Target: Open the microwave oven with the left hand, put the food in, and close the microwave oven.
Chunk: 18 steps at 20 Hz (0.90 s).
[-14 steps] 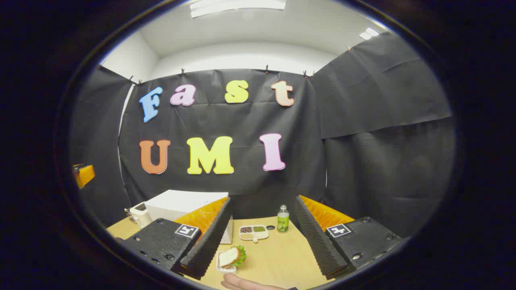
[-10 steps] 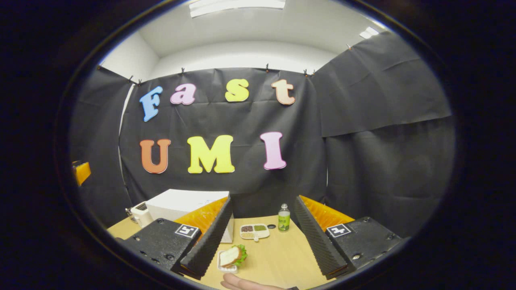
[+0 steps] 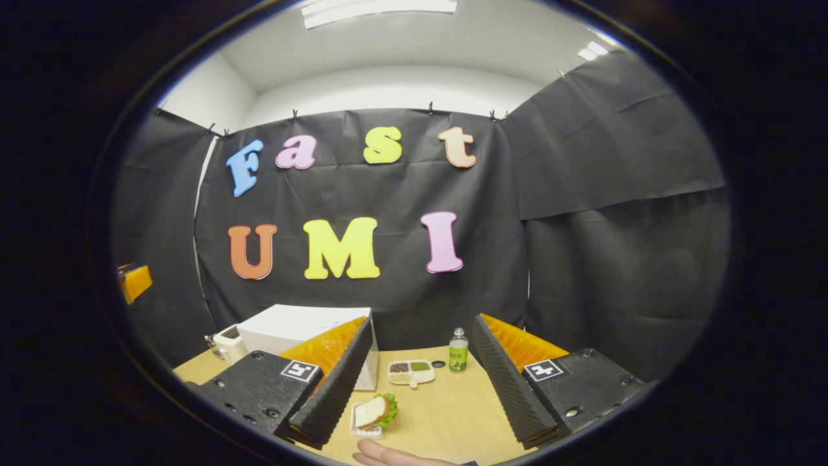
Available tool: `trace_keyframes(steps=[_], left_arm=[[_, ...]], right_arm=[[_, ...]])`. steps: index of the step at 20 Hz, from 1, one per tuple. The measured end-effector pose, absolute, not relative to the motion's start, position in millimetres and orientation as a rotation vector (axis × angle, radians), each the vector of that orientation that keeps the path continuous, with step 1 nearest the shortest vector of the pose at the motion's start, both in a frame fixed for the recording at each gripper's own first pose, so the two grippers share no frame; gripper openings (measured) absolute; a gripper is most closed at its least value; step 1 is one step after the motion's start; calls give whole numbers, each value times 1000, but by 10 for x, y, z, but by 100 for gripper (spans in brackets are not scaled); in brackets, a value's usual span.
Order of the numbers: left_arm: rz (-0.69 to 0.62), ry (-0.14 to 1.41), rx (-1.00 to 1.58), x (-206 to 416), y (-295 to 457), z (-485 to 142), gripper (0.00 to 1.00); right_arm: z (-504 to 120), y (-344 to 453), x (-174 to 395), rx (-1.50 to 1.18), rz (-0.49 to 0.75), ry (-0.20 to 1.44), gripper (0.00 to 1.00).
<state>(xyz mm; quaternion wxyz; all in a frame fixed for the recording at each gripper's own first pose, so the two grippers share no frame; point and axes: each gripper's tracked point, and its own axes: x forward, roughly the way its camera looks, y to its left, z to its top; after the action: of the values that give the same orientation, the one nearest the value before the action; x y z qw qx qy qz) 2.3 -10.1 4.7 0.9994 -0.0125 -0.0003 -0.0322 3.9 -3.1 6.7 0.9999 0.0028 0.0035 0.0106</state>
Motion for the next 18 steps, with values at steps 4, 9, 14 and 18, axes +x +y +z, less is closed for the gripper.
trace_keyframes(steps=[4, 9, 14, 18], left_arm=[[-118, 45, -143, 202, -324, -30, 95], [-91, -16, -79, 574, -401, -67, 95], [-98, 40, 7, 1002, -859, -580, 95], [-155, 107, -4, 1381, -1287, -1099, 95]], right_arm=[[61, -21, 69, 29, 37, -10, 92], [-36, -75, 164, 41, 46, -4, 92], [-89, -231, 283, 61, 23, -10, 92], [-187, -292, 390, 79, 30, 1, 92]])
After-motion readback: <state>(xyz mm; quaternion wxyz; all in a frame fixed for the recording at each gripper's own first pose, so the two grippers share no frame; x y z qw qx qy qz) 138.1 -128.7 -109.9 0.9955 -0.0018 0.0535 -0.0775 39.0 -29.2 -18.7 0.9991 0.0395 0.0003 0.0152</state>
